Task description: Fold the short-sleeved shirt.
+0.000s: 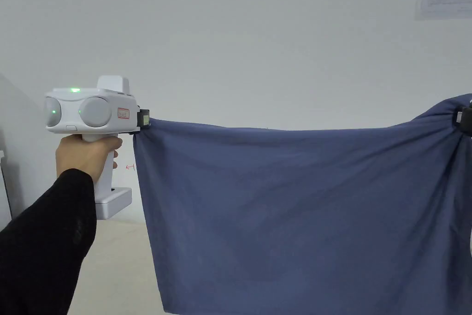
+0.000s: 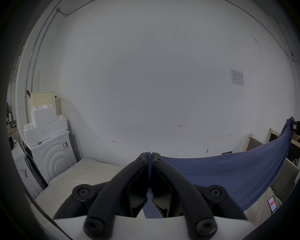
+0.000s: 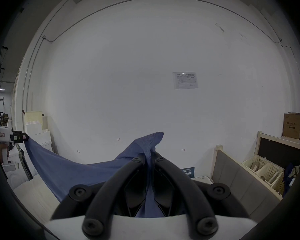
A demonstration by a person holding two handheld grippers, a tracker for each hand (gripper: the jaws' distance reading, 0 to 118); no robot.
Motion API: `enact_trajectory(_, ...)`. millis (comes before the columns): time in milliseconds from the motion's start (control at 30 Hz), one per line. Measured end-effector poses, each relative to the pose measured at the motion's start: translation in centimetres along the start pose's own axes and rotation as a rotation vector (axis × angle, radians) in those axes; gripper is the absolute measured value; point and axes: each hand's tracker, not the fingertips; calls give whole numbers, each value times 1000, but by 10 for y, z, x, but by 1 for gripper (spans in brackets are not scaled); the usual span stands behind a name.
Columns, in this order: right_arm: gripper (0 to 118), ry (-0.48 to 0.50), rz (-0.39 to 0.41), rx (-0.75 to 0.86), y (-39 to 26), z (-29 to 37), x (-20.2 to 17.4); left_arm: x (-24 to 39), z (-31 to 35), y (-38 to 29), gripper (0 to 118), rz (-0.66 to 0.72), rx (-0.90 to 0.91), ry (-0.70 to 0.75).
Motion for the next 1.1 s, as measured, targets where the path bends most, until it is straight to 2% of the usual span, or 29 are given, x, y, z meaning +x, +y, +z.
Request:
enact_trajectory(100, 4, -18, 6, -44, -34, -9, 4, 1, -19, -32, 0, -6, -40, -3)
enact_trajectory(300, 4, -30, -63, -156, -112, -15, 15, 10, -49, -106, 0, -11, -156, 0)
enact_trajectory(500, 4, -60, -93, -259, -180, -12, 24, 13, -68, -177, 0, 42, -250, -16)
enact_trajectory(633, 4, -66, -110, -319, -224, 8, 17, 10, -69, -231, 0, 91, -315, -37)
enact_trajectory(833, 4, -70, -160, -424, -292, 41, 28, 4, -46, -311, 0, 112, -455, -27)
enact_trajectory(967, 4, -65, -209, -465, -330, 83, 27, 2, -6, -350, 0, 142, -490, -32)
enact_trajectory(1100, 4, -57, -211, -504, -358, 133, 23, -7, 35, -385, 0, 104, -530, -34)
